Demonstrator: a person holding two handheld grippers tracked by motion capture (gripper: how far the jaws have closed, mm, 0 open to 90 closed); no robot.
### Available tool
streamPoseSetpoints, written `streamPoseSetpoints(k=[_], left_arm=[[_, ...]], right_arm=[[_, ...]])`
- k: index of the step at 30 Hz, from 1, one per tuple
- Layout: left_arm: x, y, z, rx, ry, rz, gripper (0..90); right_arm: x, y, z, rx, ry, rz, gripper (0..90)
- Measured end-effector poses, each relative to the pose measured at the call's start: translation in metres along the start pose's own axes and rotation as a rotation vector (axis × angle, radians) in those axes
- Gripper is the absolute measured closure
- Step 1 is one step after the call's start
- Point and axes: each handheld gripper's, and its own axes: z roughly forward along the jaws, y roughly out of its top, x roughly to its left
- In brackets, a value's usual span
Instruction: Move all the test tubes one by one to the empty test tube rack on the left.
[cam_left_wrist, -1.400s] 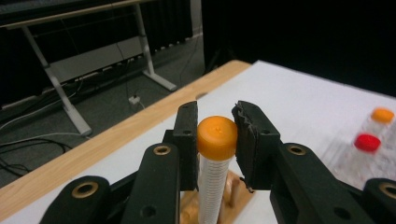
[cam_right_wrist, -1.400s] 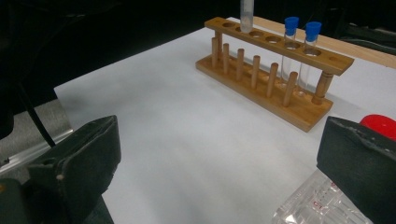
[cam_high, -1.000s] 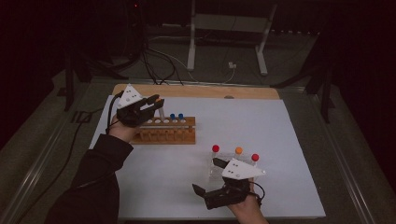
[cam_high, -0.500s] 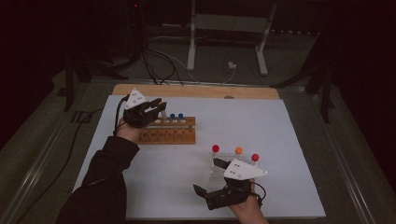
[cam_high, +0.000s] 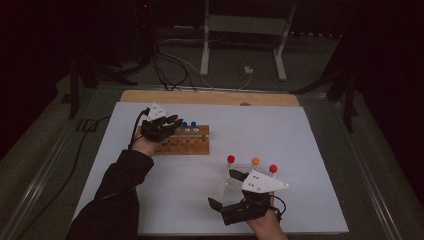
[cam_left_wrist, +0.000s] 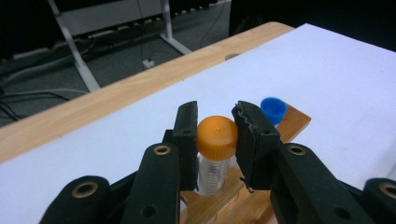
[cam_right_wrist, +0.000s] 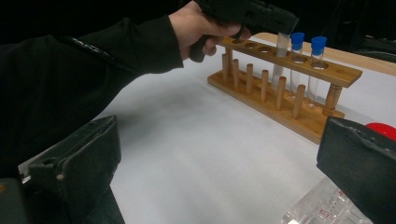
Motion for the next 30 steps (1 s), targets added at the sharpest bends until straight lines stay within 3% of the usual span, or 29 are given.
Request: streamPoseSetpoints(k=[9,18,21,25,28,30], left_arm=[[0.001,-0.005,0.001,0.004,-0.004,0.003,72.0],[0.001,-0.005,-0.002,0.021,-0.008,-0.02,70.2],[0.0,-0.006,-0.006,0.019,-0.006,-0.041,62.6],[-0.002,-0.006,-0.017,-0.003,-0.001,-0.027,50.0],[-0.004,-0.004,-0.026,-0.004,-0.019,-0.019,31.6],[-0.007,-0.004,-0.032,-0.003,-0.034,-0.006,25.1]], right_arm=[[0.0,0.0,0.0,0.001,0.003,-0.003,0.0],[0.001,0.002,-0.003,-0.009,0.012,-0.009,0.0],[-0.001,0.003,-0.006,-0.014,0.002,-0.014,0.0],[-0.005,0.004,-0.009,-0.02,-0.018,-0.013,0.0],[-0.009,0.005,-0.012,-0.022,-0.038,-0.009,0.0],[-0.013,0.005,-0.013,-0.014,-0.056,-0.005,0.0]])
